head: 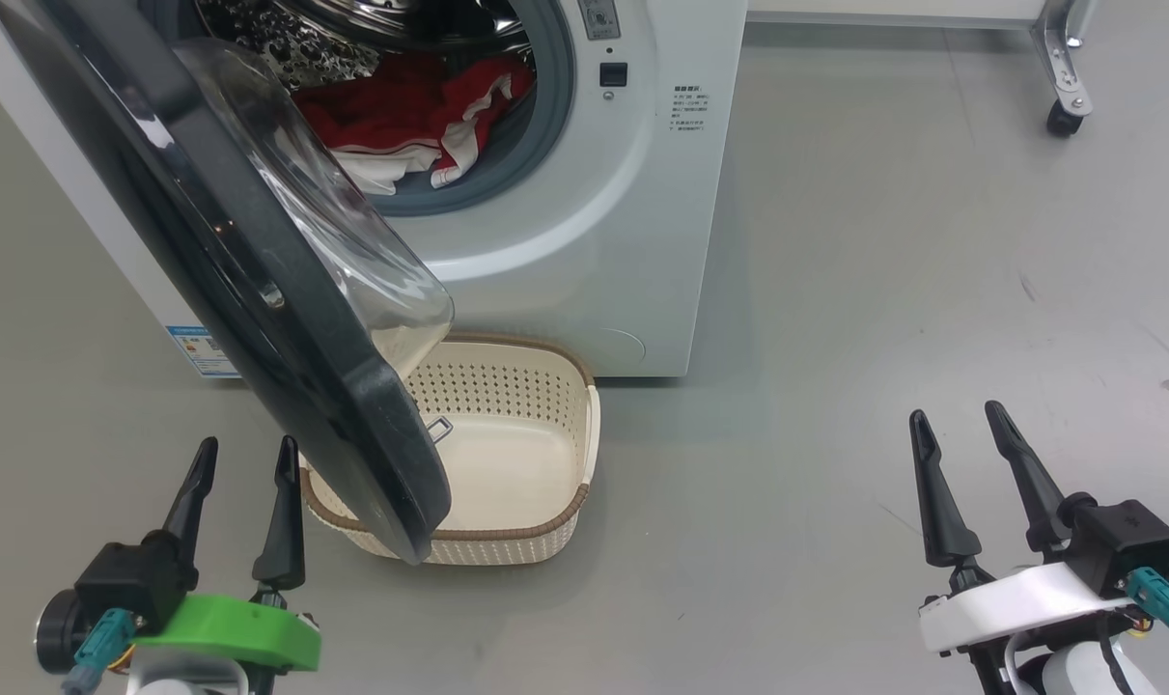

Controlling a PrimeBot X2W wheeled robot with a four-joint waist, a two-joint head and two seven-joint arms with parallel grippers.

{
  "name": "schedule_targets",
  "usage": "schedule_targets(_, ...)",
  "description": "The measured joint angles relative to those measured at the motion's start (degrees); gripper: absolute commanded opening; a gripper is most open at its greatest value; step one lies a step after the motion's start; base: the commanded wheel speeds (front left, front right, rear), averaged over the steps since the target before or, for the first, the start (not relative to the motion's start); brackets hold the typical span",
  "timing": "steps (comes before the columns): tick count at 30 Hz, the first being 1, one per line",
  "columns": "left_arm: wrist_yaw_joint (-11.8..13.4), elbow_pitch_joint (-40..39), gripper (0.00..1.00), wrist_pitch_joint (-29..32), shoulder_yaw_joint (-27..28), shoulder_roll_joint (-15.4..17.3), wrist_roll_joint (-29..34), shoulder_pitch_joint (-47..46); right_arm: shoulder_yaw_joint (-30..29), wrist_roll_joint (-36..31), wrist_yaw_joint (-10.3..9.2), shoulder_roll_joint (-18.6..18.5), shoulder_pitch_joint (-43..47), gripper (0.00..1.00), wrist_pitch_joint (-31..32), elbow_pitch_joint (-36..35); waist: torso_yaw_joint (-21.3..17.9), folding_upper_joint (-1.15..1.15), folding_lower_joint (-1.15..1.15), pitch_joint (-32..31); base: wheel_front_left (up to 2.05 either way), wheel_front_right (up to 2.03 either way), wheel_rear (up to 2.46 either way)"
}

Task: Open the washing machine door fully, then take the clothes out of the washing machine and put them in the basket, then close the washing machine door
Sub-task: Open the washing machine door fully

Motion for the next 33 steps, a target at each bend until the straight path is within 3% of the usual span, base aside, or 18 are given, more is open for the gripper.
schedule_targets(1,0.0,0.09,0.84,0.0,-0.07,0.0,0.0,0.0,-0.1,-0.14,0.01,0.07,0.0,1.0,0.0,-0.02,0.01,0.0,0.0,0.02,0.0,0.0,0.0)
schedule_targets(3,0.0,0.35,0.23,0.0,-0.29,0.03,0.11,0.0,-0.34,-0.36,0.25,0.23,0.0,1.0,0.0,-0.03,0.03,0.0,0.0,0.03,0.0,0.0,0.0)
schedule_targets(4,0.0,0.6,0.0,0.0,-0.44,0.08,0.42,0.0,-0.44,-0.42,0.48,0.31,0.01,1.0,0.0,-0.03,0.04,0.0,0.0,0.03,0.0,0.0,0.0)
schedule_targets(17,0.0,0.7,0.0,0.0,-0.25,0.03,0.43,0.02,-1.78,-1.46,1.01,1.1,0.54,1.0,0.0,0.15,0.26,0.0,0.0,-0.37,0.0,0.0,0.0)
schedule_targets(33,0.0,-7.61,0.0,-0.01,3.8,1.9,0.38,-3.61,-2.97,-2.86,2.11,2.54,1.11,1.0,0.0,0.38,0.69,0.0,0.0,-0.53,0.0,0.0,0.0)
